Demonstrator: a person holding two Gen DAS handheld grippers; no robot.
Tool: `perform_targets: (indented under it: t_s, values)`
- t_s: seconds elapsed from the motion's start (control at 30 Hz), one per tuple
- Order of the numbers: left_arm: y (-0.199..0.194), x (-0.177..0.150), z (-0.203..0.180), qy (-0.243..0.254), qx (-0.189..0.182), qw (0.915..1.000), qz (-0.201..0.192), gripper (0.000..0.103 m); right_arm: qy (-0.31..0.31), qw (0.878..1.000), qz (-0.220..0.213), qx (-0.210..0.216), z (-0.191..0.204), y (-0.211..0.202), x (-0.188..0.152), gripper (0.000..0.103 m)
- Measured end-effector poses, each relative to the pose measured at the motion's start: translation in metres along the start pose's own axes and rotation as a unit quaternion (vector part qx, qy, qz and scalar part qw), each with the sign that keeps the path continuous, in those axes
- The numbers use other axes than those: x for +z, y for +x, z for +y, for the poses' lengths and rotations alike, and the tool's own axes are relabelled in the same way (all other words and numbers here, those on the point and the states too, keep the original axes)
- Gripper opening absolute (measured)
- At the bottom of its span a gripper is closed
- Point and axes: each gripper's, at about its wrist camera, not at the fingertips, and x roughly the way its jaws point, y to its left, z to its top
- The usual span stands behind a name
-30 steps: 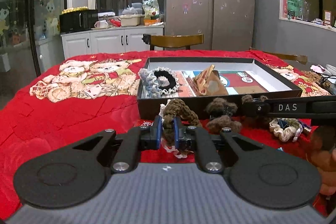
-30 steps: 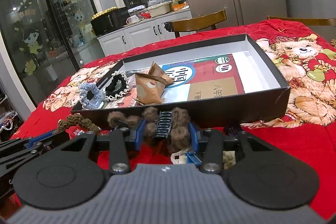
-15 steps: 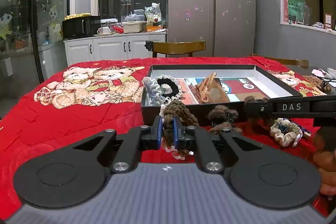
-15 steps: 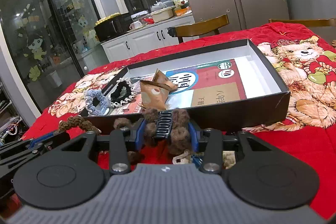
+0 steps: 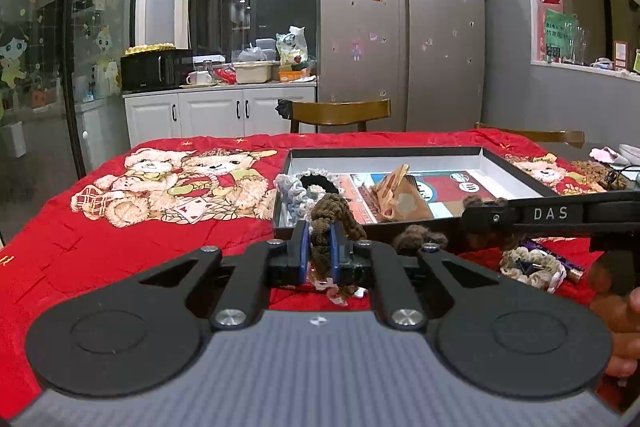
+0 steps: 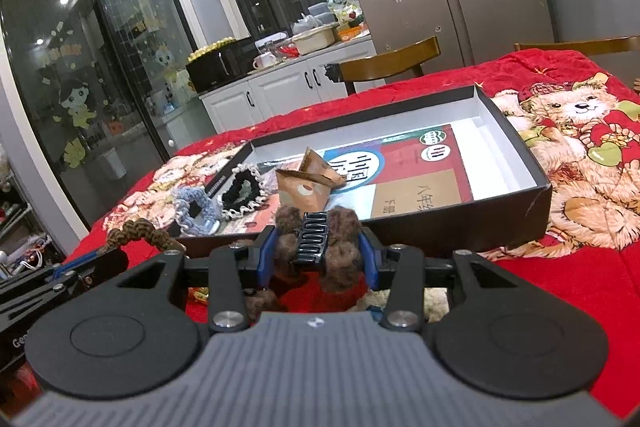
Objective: Organize objects
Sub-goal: 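Lift the scrunchie and the claw clip up off the quilt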
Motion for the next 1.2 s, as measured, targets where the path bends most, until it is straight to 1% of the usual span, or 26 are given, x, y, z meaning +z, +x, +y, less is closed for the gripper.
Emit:
perform_targets:
  t_s: [0.3,0.6,0.7,0.77,0.87,1.0,1.13,1.2]
  values:
    - [-0.002,0.001,0.001,0.002,-0.001,1.0,-0.005,0.013,0.007,1.0,-0.007,0.013,0.003,-0.004,0.003,0.046]
    - [-0.004,0.002,-0.001,0.009,-0.006,0.9999,-0.008,0.013,0.007,1.0,-0.004,0.03,0.009,-0.005,0.003,0.046]
    - [-0.007,0.003,-0.001,0.004,-0.008,0.9999,-0.008,0.013,0.007,0.999,-0.001,0.034,0.012,-0.006,0.005,0.046]
    - [-0.012,0.007,-0.001,-0.004,-0.012,0.9999,-0.011,0.013,0.013,0.999,0.002,0.038,0.014,-0.005,0.004,0.046]
    - [-0.024,0.012,-0.004,-0.005,-0.011,0.9992,-0.037,0.013,0.018,0.999,0.005,0.039,0.019,-0.005,0.003,0.046]
    - [-0.036,0.02,-0.006,-0.004,-0.005,0.9979,-0.064,0.013,0.016,0.999,-0.012,0.037,0.022,-0.012,0.01,0.046]
    - [-0.038,0.035,-0.001,-0.017,-0.002,0.9981,-0.06,0.013,0.014,0.999,-0.022,0.037,0.026,-0.018,0.023,0.046]
    - [-0.037,0.047,0.002,-0.017,0.002,0.9981,-0.059,0.013,0.005,0.999,-0.02,0.036,0.03,-0.018,0.031,0.046]
